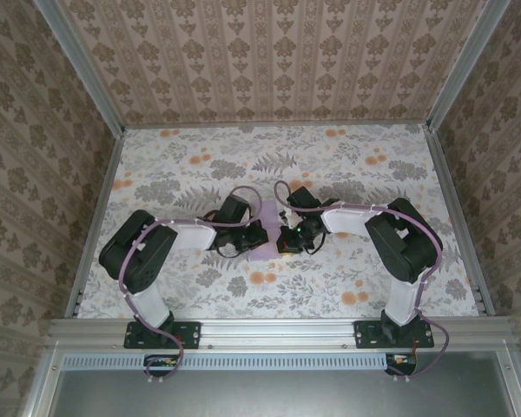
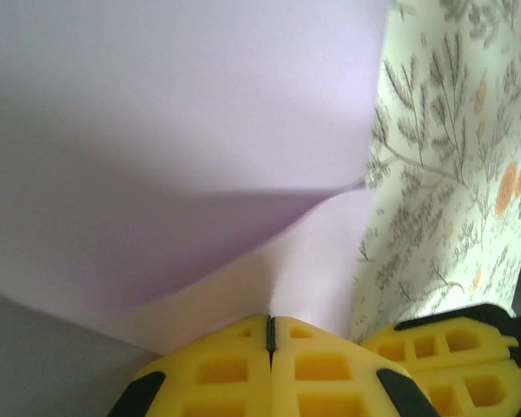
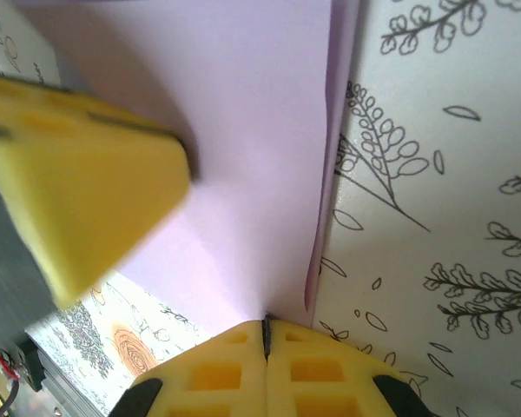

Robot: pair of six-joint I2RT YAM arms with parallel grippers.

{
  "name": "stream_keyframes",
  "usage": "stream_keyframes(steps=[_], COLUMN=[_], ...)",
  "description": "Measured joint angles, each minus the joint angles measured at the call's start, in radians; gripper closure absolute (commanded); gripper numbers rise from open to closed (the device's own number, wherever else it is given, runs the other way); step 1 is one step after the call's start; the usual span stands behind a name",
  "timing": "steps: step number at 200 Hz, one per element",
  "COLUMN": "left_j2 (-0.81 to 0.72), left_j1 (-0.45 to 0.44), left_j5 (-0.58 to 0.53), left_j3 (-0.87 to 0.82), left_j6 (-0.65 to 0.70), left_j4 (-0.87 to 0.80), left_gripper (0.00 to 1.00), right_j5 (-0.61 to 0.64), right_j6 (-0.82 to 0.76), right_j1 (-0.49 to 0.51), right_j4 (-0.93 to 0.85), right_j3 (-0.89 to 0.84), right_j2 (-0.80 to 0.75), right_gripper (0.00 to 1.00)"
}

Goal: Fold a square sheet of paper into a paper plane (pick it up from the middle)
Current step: Fold the triangle a second time at the center of the table.

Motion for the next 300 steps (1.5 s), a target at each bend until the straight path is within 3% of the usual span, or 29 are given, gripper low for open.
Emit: stream_keyframes(steps=[49, 80, 134, 180, 214, 300], left_j2=[-0.019, -0.050, -0.185, -0.107, -0.029, -0.018], left_j1=[0.146, 0.192, 0.097, 0.014, 0.009, 0.048], left_j5=[0.013, -0.011, -0.036, -0.031, -0.027, -0.039], left_j3=[0.000, 0.000, -0.013, -0.016, -0.006, 0.008], left_j6=[0.076, 0.119, 0.116, 0.086, 0.084, 0.083], left_j4=[-0.048, -0.095, -0.097, -0.052, -0.043, -0.036], left_gripper=[0.95, 0.95, 0.95, 0.96, 0.96, 0.97], right_j5=[0.003, 0.008, 0.009, 0.008, 0.007, 0.007], right_j6=[-0.004, -0.004, -0.004, -0.004, -0.004, -0.004], right_j1=[0.000, 0.001, 0.001, 0.001, 0.001, 0.001], right_j4=[-0.003, -0.010, -0.016, -0.015, -0.015, -0.023], right_j3=[0.001, 0.006, 0.008, 0.008, 0.008, 0.007], right_j2=[0.000, 0.000, 0.000, 0.000, -0.002, -0.011], right_gripper=[0.95, 0.95, 0.95, 0.95, 0.95, 0.95])
